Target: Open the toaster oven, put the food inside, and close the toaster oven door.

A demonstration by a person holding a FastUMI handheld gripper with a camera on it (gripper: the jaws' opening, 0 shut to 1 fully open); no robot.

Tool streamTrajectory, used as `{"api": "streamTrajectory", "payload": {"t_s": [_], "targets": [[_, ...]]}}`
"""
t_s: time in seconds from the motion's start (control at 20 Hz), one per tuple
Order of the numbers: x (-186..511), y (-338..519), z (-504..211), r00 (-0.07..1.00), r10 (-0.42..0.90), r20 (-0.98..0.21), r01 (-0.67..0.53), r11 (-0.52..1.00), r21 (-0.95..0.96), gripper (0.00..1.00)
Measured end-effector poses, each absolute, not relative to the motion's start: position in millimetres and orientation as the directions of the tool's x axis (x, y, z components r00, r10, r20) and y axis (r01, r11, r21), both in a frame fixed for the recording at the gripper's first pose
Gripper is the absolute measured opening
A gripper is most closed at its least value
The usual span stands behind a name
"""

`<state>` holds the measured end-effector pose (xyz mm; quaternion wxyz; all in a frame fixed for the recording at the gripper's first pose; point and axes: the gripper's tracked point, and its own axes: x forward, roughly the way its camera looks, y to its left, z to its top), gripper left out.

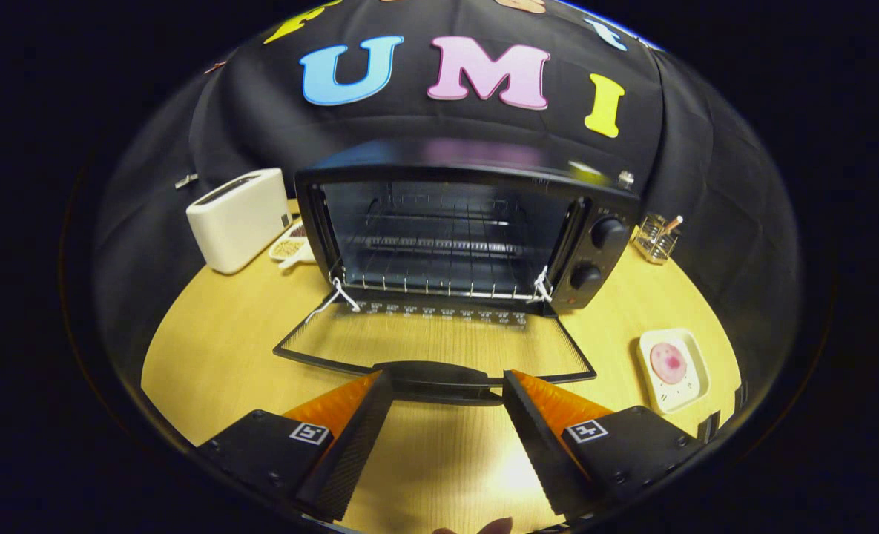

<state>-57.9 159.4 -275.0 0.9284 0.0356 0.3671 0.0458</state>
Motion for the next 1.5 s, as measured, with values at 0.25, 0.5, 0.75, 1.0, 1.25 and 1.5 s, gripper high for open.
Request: {"api": "streamTrajectory", "payload": {"t_s": [0.25,0.5,0.75,1.0,1.25,1.5], "targets": [[-78.0,163.6,-293.8,0.669,0.156,-0.726,-0.108,0.988,0.112,0.99],[-63.1,159.6,-261.6,0.73,0.208,-0.651,-0.157,0.978,0.138,0.98],[-53.5,135.1,-221.7,0.783,0.245,-0.572,-0.193,0.969,0.151,0.99],[-57.3,89.1,-190.3,0.786,0.299,-0.542,-0.218,0.953,0.209,0.99],[-54.3,5.0,-172.1,0.786,0.311,-0.534,-0.206,0.947,0.248,0.98],[-51.7,-77.4,-183.0,0.758,0.308,-0.575,-0.194,0.948,0.252,0.99]]}}
